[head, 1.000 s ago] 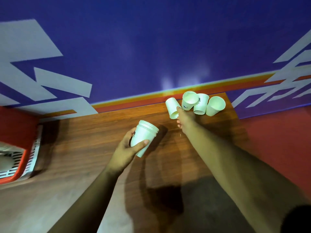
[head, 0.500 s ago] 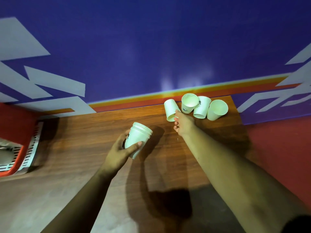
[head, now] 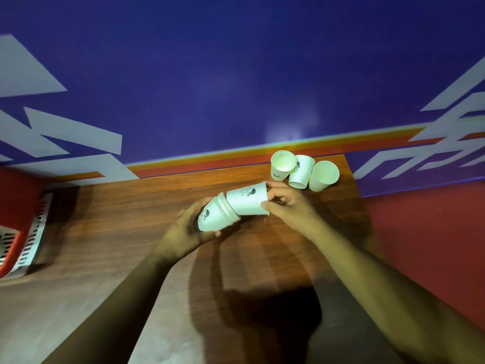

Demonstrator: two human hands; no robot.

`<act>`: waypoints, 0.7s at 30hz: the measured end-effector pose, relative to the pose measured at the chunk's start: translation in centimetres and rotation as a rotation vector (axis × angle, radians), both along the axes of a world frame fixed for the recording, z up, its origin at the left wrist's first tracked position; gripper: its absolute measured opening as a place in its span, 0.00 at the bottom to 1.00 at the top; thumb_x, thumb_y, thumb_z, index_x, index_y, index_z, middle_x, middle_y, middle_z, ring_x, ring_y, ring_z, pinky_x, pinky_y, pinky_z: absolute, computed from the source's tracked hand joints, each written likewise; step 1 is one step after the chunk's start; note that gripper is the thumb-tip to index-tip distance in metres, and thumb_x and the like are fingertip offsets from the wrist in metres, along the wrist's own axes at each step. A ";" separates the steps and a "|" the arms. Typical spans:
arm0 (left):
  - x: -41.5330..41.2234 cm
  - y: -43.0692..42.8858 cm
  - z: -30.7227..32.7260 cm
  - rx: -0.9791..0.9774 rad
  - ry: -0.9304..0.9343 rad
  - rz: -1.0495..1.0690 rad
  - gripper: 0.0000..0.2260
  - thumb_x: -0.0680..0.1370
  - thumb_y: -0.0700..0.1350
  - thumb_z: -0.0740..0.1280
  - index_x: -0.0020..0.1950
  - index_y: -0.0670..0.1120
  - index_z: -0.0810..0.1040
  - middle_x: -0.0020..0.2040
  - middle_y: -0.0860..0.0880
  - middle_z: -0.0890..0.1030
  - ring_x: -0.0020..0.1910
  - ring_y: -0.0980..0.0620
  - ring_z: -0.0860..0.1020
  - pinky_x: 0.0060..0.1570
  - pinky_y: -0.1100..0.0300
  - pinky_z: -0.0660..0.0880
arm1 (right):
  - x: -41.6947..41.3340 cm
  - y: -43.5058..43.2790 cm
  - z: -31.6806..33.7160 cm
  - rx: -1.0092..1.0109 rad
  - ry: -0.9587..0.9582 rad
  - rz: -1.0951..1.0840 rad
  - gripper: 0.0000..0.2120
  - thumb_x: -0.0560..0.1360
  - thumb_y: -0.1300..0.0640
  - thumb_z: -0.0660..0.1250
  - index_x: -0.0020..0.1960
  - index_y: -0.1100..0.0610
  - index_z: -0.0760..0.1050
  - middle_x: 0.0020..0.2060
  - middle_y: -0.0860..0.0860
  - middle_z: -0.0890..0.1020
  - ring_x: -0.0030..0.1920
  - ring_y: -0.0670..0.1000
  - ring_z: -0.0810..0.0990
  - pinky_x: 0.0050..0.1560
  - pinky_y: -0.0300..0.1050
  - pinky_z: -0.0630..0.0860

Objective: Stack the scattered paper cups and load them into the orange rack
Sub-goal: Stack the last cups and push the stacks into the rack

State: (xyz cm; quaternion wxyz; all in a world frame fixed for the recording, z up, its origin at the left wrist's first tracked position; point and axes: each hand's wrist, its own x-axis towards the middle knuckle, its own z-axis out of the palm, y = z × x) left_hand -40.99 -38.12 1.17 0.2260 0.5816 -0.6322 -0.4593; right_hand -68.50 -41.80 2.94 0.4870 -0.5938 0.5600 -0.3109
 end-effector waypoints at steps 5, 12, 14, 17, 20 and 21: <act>-2.8 -0.2 0.4 0.121 0.139 -0.034 0.35 0.69 0.43 0.81 0.72 0.59 0.70 0.65 0.59 0.79 0.65 0.56 0.77 0.64 0.56 0.75 | 0.5 0.0 0.9 0.054 -0.086 0.188 0.12 0.72 0.61 0.74 0.54 0.58 0.79 0.59 0.49 0.81 0.60 0.42 0.78 0.63 0.36 0.72; -4.4 -0.8 -0.3 0.142 0.267 0.119 0.32 0.71 0.33 0.77 0.71 0.50 0.72 0.63 0.56 0.80 0.60 0.64 0.78 0.54 0.73 0.72 | -1.0 -4.3 -0.4 -0.175 0.384 -0.166 0.18 0.75 0.51 0.71 0.61 0.57 0.77 0.57 0.51 0.79 0.50 0.50 0.80 0.52 0.44 0.74; -4.4 -0.9 -0.8 0.140 0.242 0.107 0.33 0.70 0.34 0.77 0.72 0.49 0.72 0.64 0.56 0.80 0.60 0.64 0.78 0.54 0.74 0.72 | -2.0 -6.6 -1.4 -0.249 0.605 -0.183 0.19 0.75 0.53 0.71 0.62 0.60 0.77 0.59 0.55 0.78 0.56 0.57 0.78 0.57 0.48 0.73; -4.4 -1.1 -1.2 0.152 0.198 0.097 0.33 0.70 0.36 0.78 0.72 0.50 0.72 0.62 0.56 0.80 0.59 0.64 0.78 0.52 0.75 0.71 | -2.5 -8.6 -3.6 -0.233 0.764 -0.154 0.18 0.75 0.56 0.69 0.62 0.62 0.77 0.60 0.58 0.76 0.59 0.60 0.75 0.61 0.53 0.73; -4.0 -1.3 -1.6 0.152 0.108 0.142 0.30 0.70 0.43 0.80 0.68 0.54 0.73 0.59 0.59 0.80 0.55 0.67 0.79 0.50 0.75 0.72 | -2.6 -9.4 -5.2 -0.212 0.924 -0.077 0.12 0.77 0.59 0.65 0.59 0.60 0.79 0.61 0.56 0.75 0.60 0.58 0.73 0.60 0.52 0.74; -3.8 -1.3 -1.7 0.149 0.084 0.167 0.29 0.69 0.45 0.80 0.67 0.55 0.73 0.58 0.59 0.81 0.55 0.66 0.79 0.51 0.72 0.74 | -2.6 -9.6 -5.5 -0.215 0.962 -0.049 0.11 0.77 0.60 0.64 0.57 0.59 0.80 0.60 0.56 0.76 0.60 0.57 0.73 0.59 0.50 0.74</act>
